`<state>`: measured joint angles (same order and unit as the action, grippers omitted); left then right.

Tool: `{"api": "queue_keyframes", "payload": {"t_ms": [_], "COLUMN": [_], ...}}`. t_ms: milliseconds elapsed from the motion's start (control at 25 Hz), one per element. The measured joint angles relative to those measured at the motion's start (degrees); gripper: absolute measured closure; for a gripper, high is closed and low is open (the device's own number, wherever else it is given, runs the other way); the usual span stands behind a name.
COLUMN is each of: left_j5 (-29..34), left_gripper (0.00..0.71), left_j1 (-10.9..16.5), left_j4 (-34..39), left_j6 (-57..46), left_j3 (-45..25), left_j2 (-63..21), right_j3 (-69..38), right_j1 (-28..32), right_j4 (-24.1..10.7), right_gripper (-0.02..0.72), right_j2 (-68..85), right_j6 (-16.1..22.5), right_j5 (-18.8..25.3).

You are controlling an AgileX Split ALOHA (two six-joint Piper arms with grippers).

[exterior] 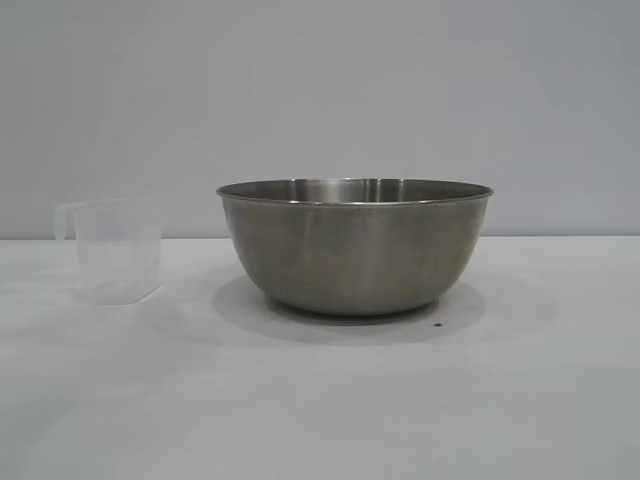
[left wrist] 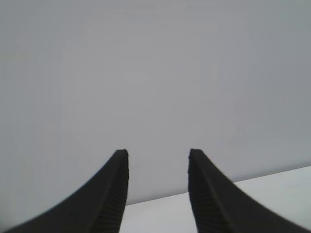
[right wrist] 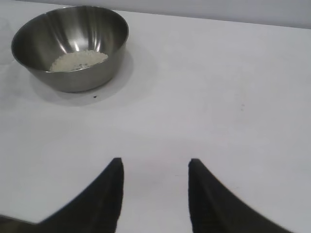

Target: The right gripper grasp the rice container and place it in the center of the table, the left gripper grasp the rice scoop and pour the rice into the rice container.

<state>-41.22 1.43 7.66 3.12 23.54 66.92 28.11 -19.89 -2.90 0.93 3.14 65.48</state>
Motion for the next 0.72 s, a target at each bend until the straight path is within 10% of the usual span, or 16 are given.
{"api": "queue_keyframes", "payload": {"t_ms": [720], "left_j5": [61.28], "left_gripper": [0.467], "left_j1": [0.00], "left_j4": [2.18], "left_j6": [-5.82], "left_j3": [-0.40], "left_j2": [-40.52], "right_j3": [0.00], "right_j1": [0.00], "right_j4": [0.00], "right_gripper": [0.388], "right_j2": [0.00], "right_j6": [0.00], "right_j5": [0.00]}}
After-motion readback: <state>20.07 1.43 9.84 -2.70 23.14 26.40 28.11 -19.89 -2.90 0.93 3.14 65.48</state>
